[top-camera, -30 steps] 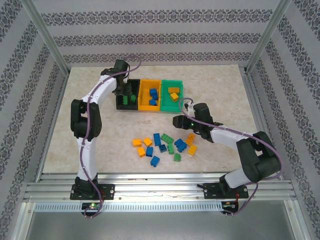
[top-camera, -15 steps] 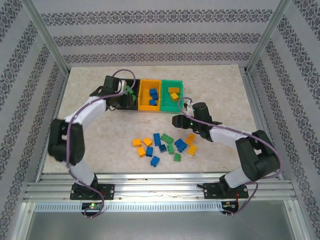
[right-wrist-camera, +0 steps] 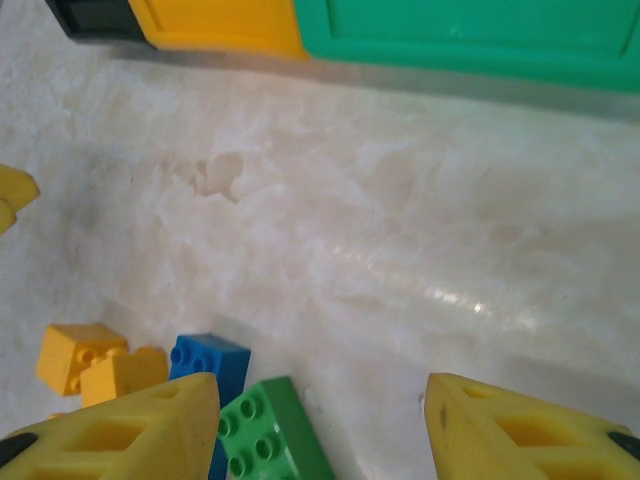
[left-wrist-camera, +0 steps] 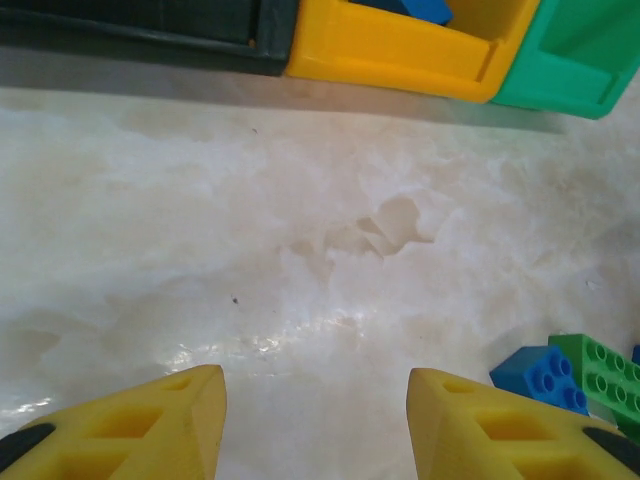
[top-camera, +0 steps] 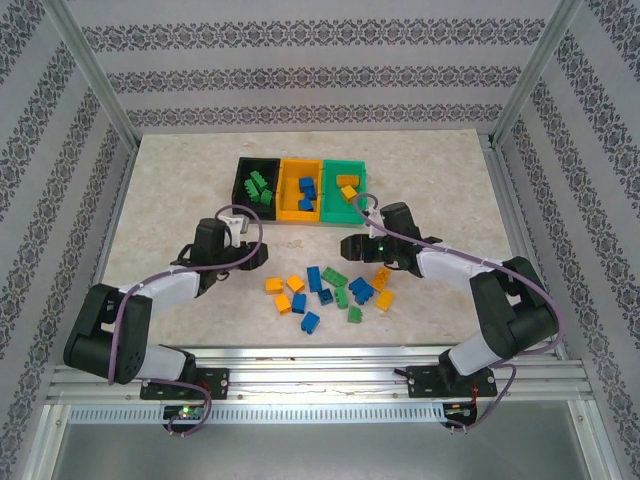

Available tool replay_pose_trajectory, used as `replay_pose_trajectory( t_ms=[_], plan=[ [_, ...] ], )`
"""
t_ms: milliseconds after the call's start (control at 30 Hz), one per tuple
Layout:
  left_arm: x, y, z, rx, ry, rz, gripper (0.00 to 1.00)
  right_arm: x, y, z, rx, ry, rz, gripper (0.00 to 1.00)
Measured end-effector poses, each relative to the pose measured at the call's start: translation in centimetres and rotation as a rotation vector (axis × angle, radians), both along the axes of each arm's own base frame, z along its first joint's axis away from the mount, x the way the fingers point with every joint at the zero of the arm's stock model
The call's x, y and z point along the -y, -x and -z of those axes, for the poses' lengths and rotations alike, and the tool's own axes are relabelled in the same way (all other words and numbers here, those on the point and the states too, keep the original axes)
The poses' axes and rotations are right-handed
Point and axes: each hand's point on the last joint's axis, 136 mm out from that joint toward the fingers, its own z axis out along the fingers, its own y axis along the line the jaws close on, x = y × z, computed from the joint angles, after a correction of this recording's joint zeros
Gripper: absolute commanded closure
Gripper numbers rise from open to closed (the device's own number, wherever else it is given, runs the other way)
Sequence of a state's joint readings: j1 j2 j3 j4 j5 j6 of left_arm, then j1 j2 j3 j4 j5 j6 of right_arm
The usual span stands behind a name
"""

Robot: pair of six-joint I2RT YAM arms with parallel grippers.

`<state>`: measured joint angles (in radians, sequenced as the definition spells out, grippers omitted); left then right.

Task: Sort the legos into containers by color
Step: Pick up the lego from the bottom-center of the table.

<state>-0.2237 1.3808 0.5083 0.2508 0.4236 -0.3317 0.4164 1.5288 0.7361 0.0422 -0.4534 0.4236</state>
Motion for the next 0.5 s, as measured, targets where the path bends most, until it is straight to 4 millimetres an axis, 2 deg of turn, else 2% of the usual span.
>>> replay_pose_trajectory(
  t_ms=[167, 300, 400, 500],
  plan=[
    [0.7, -0.5, -1.1, 0.065, 0.044, 0.012, 0.50, -2.2, 3.6, 1.0, -0.081, 0.120, -0.106, 0.43],
    [1.2, -1.0, -2.2, 0.103, 0.081, 0.024, 0.49, -4.2, 4.8, 1.7, -0.079, 0.267, -0.201, 0.43],
    [1.2, -1.0, -2.5, 0.112, 0.082, 0.023, 0.49, -4.3, 5.0, 2.7, -0.084, 0.360, -0.229, 0.43],
    [1.0, -1.1, -3.6, 0.148, 0.080, 0.011, 0.47, -3.5, 5.3, 3.9, -0.103, 0.440, -0.243, 0.43]
  ],
)
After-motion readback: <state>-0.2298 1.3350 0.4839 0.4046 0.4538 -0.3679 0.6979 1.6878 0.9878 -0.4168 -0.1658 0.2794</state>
